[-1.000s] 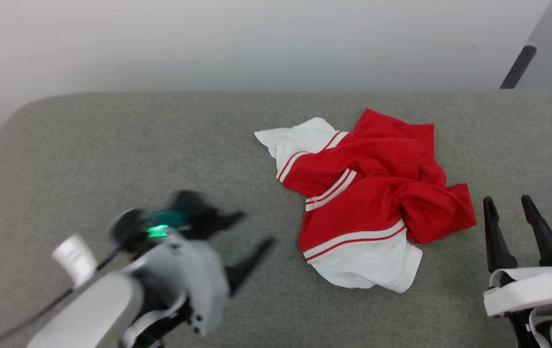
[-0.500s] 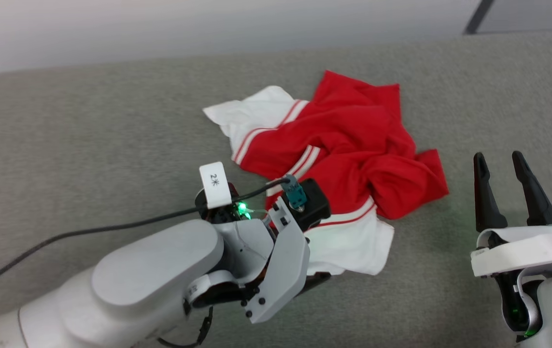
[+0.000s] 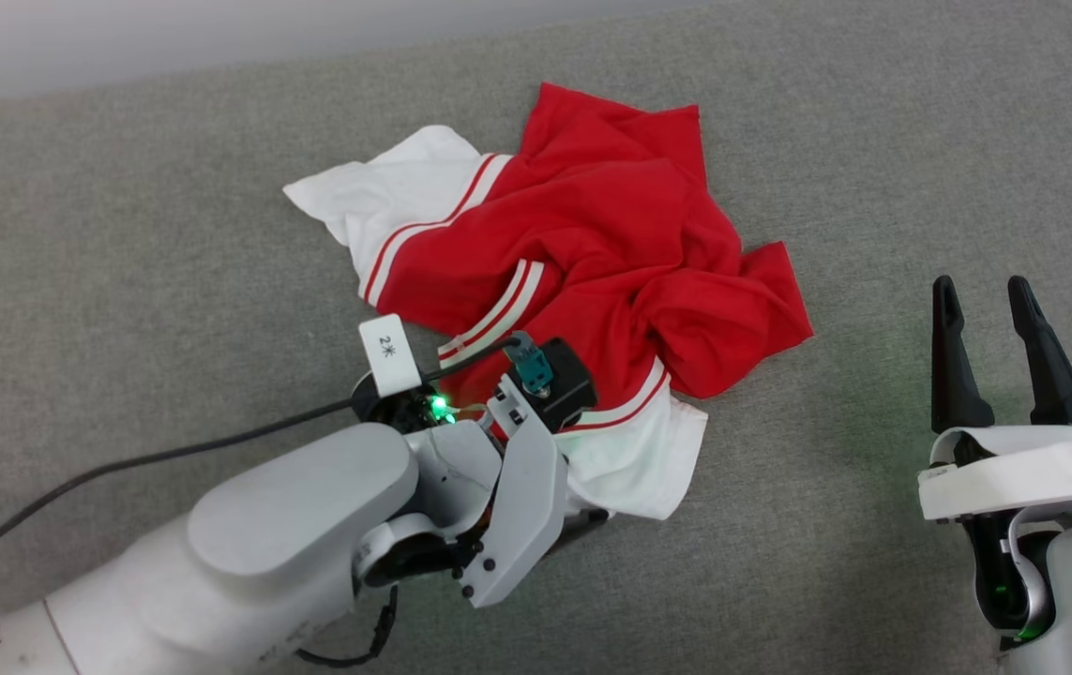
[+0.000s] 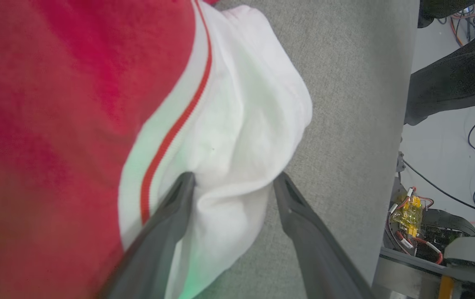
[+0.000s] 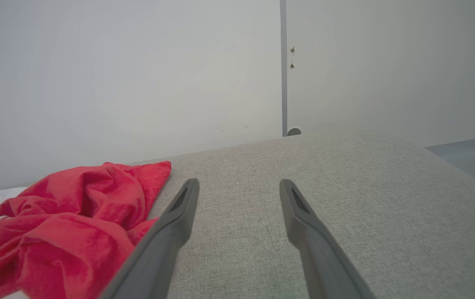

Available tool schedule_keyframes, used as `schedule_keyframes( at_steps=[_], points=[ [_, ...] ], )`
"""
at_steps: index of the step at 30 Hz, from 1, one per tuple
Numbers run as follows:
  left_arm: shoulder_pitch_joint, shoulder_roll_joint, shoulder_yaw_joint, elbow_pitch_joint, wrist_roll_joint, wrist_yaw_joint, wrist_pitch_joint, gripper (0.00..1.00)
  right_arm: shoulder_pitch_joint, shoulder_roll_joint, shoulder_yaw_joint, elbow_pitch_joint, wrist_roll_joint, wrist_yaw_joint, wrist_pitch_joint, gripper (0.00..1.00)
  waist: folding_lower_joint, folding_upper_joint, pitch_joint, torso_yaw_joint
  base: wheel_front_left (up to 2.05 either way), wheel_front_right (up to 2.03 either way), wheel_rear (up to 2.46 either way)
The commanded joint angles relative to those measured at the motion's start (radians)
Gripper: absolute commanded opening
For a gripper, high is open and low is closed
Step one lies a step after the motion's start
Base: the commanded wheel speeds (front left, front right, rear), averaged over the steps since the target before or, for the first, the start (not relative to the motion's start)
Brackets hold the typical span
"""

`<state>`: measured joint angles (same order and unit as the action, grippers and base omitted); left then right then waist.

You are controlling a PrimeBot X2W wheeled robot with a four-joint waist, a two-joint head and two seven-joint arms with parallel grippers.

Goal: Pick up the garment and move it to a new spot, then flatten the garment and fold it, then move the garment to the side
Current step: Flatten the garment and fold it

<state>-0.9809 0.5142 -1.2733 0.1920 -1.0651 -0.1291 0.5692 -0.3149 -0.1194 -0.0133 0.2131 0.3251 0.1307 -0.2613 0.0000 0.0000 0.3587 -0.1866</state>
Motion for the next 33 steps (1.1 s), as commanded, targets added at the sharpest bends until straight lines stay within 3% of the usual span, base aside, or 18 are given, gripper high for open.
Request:
schedule_keyframes(
  at_steps=[1, 2, 8, 12, 18, 21, 27, 33],
  points=[
    [0.047, -0.003, -0.015, 0.009, 0.008, -0.002, 0.017, 0.35, -0.014, 0.001, -0.002, -0.006, -0.012, 0.000, -0.005, 1.00, 0.0000, 0.0000, 0.000, 0.002, 0.00, 0.00, 0.00],
    [0.055, -0.007, -0.017, 0.009, 0.008, -0.002, 0.010, 0.00, -0.014, 0.000, -0.001, -0.006, -0.011, 0.000, -0.005, 1.00, 0.0000, 0.0000, -0.002, 0.006, 0.00, 0.00, 0.00],
    [0.077, 0.002, -0.012, -0.005, 0.019, -0.002, -0.038, 0.00, 0.005, -0.009, -0.003, -0.006, -0.015, 0.000, -0.005, 1.00, 0.0000, 0.0000, -0.031, 0.046, 0.00, 0.00, 0.00],
    [0.061, 0.087, -0.008, -0.038, 0.006, 0.000, -0.074, 0.00, 0.024, -0.017, -0.008, -0.006, -0.018, 0.000, -0.005, 1.00, 0.0000, 0.0000, -0.051, 0.083, 0.00, 0.00, 0.00],
    [0.030, 0.278, -0.008, -0.073, 0.004, 0.000, -0.099, 0.00, 0.042, -0.027, -0.005, -0.004, -0.020, 0.000, -0.005, 1.00, 0.0000, 0.0000, -0.075, 0.128, 0.00, 0.00, 0.00],
    [0.010, 0.343, -0.008, -0.062, 0.010, 0.000, -0.100, 0.00, 0.040, -0.031, 0.001, -0.003, -0.020, 0.000, -0.005, 1.00, 0.0000, 0.0000, -0.081, 0.138, 0.00, 0.00, 0.00],
    [-0.034, 0.424, -0.008, 0.019, 0.050, 0.000, -0.084, 0.00, 0.029, -0.040, 0.018, -0.005, -0.014, 0.000, -0.005, 1.00, 0.0000, 0.0000, -0.079, 0.122, 0.00, 0.00, 0.00],
    [-0.067, 0.454, -0.008, 0.116, 0.062, 0.000, -0.101, 0.00, 0.041, -0.039, 0.005, -0.009, -0.011, 0.000, -0.005, 1.00, 0.0000, 0.0000, -0.059, 0.090, 0.00, 0.00, 0.00]
  ],
)
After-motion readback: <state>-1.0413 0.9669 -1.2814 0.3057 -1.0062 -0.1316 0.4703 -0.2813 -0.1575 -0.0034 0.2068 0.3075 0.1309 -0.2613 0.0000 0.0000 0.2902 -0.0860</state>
